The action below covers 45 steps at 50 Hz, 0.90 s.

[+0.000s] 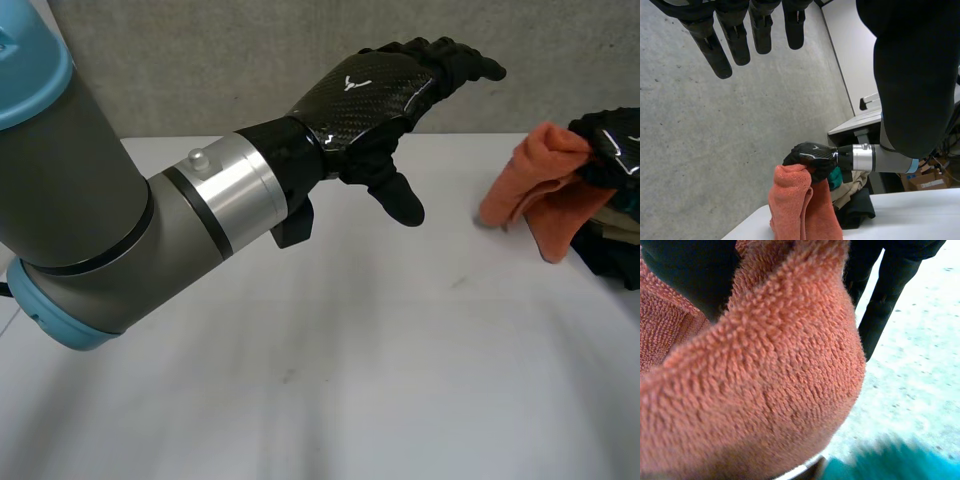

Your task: Fold the laundry.

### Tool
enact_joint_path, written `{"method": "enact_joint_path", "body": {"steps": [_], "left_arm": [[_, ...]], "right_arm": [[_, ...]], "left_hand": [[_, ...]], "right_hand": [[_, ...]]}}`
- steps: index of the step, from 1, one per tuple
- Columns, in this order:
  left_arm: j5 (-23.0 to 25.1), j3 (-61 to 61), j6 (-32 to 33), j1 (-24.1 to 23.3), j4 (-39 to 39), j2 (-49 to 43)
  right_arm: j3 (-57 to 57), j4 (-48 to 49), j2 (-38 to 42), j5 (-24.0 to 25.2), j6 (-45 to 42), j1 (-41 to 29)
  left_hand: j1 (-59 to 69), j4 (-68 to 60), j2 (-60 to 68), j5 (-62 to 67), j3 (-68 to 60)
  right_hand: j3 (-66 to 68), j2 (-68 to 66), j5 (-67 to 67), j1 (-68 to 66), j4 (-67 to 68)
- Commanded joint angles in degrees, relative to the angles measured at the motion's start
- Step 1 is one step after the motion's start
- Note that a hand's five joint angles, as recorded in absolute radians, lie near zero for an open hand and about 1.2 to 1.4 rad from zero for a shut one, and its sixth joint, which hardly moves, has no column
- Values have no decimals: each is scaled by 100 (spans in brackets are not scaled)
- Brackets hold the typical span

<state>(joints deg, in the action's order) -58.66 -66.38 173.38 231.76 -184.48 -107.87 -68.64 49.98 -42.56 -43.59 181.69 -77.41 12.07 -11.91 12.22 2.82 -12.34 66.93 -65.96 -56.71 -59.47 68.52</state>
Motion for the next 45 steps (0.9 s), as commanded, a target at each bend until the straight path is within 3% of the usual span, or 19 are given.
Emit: {"method": "enact_joint_path", "body": {"steps": [1, 7, 10, 16, 20, 27, 35, 38, 45], "left_arm": [[-22, -50, -24, 98, -71, 38], [-110, -85, -41, 151, -71, 65], [-145, -77, -41, 151, -88, 82], [-198, -42, -41, 124, -132, 161], [-207, -77, -41, 142, -132, 249], [-242, -156, -50, 203, -167, 346], [-260, -384, -120, 177, -378, 320], [-260, -481, -138, 151, -440, 311], [-268, -622, -138, 142, -616, 311]], "right_arm": [[157, -935, -165, 71, -782, -485], [562, -1702, -157, -236, -1820, -688], [975, -1702, -200, -877, -2006, -732], [1844, -1291, -463, -2352, -1315, -706], [2065, -816, -666, -2733, -655, -417], [1890, -840, -614, -2567, -398, 94], [1214, -876, 159, -1768, -582, 709], [976, -867, 519, -1468, -854, 893], [510, -902, 626, -1389, -1848, 1149]], "left_hand": [[-207, 191, -222, -282, 234], [-207, 191, -222, -282, 234], [-207, 191, -222, -282, 234], [-207, 191, -222, -282, 234], [-207, 191, -222, -282, 234], [-207, 191, -222, -282, 234], [-207, 191, -222, -282, 234], [-207, 191, -222, -282, 234], [-207, 191, -222, -282, 234]], "right_hand": [[1307, -1404, -1329, -2053, 1148], [1307, -1404, -1329, -2053, 1148], [1307, -1404, -1329, -2053, 1148], [1307, -1404, -1329, -2053, 1148], [1307, -1404, -1329, -2053, 1148], [1307, -1404, -1329, -2053, 1148], [1307, -1404, -1329, -2053, 1148], [1307, -1404, -1329, -2053, 1148], [1307, -1404, -1329, -2053, 1148]]}}
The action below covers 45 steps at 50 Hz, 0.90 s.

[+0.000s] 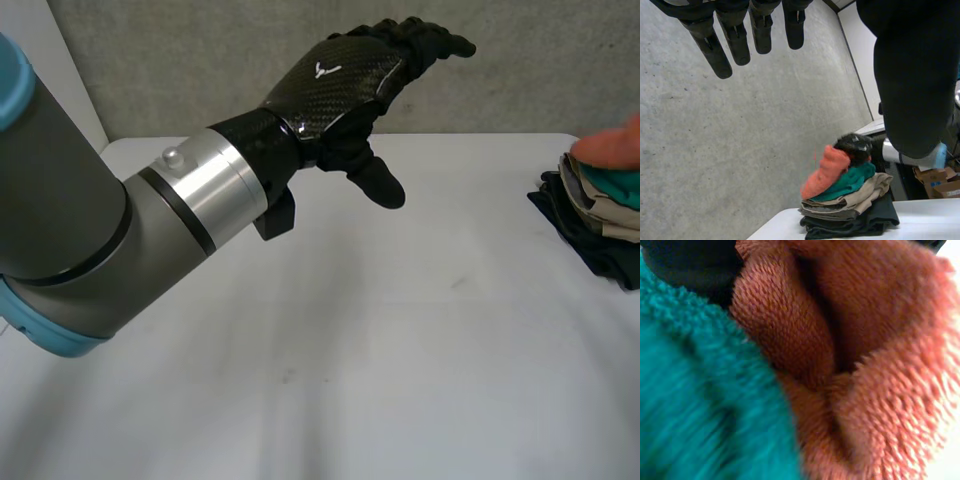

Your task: Fold the laundry.

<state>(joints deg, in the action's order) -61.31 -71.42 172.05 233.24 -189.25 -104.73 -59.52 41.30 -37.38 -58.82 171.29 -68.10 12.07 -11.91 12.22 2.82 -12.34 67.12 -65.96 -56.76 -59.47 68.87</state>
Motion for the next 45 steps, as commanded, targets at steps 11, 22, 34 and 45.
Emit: {"method": "enact_joint_path", "body": {"steps": [11, 22, 34, 45], "left_arm": [[-65, -74, -13, -24, -130, 58], [-74, -92, -13, -33, -103, 190], [-100, -109, -49, -33, -95, 251], [-170, -92, -110, 169, -103, 427]], "right_arm": [[-921, 10, -419, 248, -843, 16], [-1071, -684, -911, -103, -1115, 7], [-1141, -1185, -1412, -1035, -1748, 33], [-615, -1029, -2062, -2423, -2653, -36]], "left_hand": [[-207, 191, -222, -282, 234], [-207, 191, -222, -282, 234], [-207, 191, -222, -282, 234], [-207, 191, -222, -282, 234]], "right_hand": [[-5712, 5596, 5676, 4947, -5887], [-5712, 5596, 5676, 4947, -5887], [-5712, 5596, 5676, 4947, -5887], [-5712, 5596, 5676, 4947, -5887]]}}
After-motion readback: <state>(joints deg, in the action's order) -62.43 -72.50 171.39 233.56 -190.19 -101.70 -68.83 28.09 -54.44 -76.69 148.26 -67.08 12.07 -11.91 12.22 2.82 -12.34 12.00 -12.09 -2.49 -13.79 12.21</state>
